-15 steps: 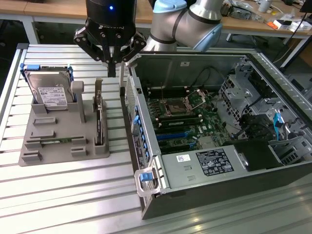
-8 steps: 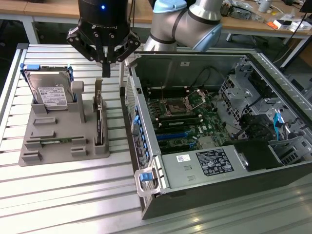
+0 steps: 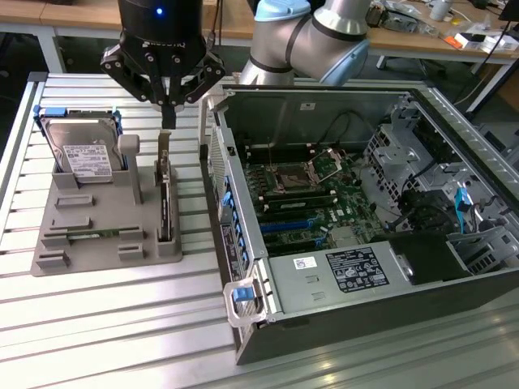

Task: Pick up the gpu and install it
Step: 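Reach for the gpu, then pick up the gpu and move the gpu toward the slot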

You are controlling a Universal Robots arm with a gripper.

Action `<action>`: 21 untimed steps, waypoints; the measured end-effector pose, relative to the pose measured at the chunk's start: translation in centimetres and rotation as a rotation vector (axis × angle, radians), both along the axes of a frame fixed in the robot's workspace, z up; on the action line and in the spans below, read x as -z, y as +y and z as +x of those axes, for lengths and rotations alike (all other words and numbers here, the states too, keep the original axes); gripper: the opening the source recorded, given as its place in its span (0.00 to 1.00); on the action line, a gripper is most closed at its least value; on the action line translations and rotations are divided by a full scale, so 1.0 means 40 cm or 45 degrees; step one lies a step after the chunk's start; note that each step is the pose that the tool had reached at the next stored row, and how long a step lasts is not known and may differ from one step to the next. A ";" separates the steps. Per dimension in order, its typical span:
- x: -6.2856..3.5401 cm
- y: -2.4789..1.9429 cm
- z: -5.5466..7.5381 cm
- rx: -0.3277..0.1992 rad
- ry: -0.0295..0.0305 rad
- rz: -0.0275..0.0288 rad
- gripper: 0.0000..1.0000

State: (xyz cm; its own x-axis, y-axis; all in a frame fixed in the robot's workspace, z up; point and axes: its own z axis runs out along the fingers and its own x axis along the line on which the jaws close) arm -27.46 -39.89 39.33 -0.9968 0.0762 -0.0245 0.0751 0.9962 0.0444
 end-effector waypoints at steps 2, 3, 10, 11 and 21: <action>0.000 0.000 -0.006 0.000 0.0001 -0.0001 0.11; 0.000 0.000 -0.008 0.000 0.0001 -0.0001 0.11; 0.000 0.000 -0.024 0.000 0.0000 -0.0001 0.11; 0.000 0.000 -0.024 0.000 0.0001 0.0000 0.11; 0.000 0.000 -0.024 -0.003 0.0001 0.0000 0.11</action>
State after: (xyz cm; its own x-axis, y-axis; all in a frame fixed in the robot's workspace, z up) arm -28.41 -39.89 39.33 -0.9970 0.0741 -0.0245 0.0730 0.9963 0.0444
